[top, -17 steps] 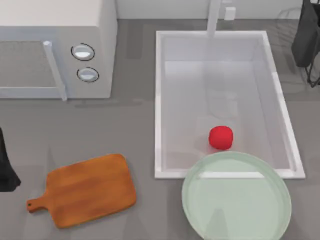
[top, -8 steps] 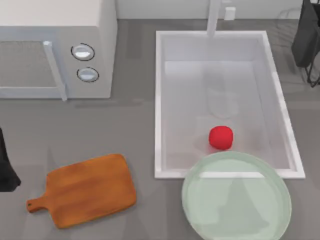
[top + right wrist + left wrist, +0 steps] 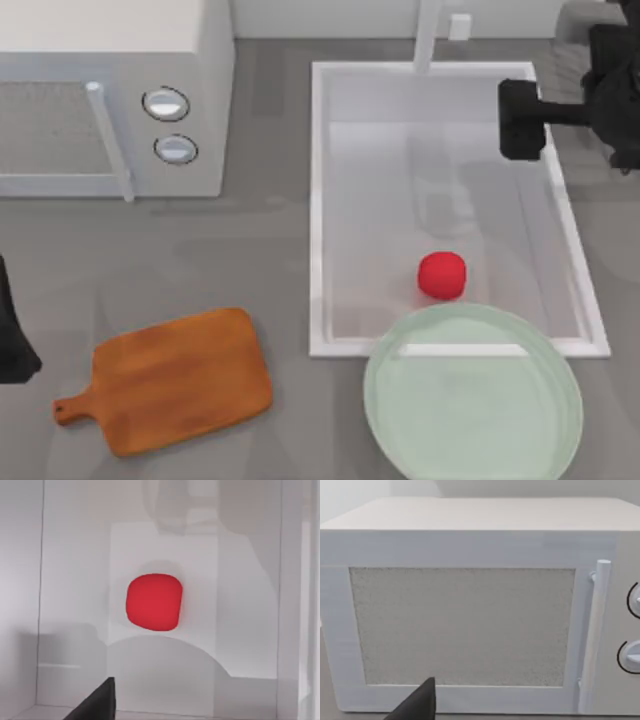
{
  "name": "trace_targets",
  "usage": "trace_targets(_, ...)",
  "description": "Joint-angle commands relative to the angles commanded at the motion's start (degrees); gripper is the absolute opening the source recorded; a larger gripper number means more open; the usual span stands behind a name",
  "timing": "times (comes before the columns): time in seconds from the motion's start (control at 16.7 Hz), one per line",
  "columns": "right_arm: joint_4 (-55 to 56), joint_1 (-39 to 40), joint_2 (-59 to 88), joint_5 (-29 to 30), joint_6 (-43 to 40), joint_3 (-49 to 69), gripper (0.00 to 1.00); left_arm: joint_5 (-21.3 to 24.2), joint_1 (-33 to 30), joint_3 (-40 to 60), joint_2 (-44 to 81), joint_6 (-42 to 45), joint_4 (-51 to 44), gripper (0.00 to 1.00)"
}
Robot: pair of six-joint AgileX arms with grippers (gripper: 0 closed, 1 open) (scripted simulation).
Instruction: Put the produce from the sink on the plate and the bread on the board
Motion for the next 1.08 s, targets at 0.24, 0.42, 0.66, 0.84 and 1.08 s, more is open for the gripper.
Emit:
trace_targets(0.24,-9.78,3.7,18.98,0.01,3.93,15.75,1.0,0.0,0.0,0.0,0.0,0.0,0.0,1.0)
trace_targets(0.42,-15.22,5.77,29.47,0.01,6.14,24.45,1.0,0.0,0.0,0.0,0.0,0.0,0.0,1.0)
trace_targets(0.66,-18.85,7.14,36.43,0.0,7.61,30.23,1.0,0.0,0.0,0.0,0.0,0.0,0.0,1.0)
trace_targets(0.84,-18.99,7.2,36.72,0.0,7.67,30.47,1.0,0.0,0.0,0.0,0.0,0.0,0.0,1.0)
trace_targets(1.08,-18.03,6.91,37.3,0.0,7.63,29.77,1.0,0.0,0.0,0.0,0.0,0.0,0.0,1.0)
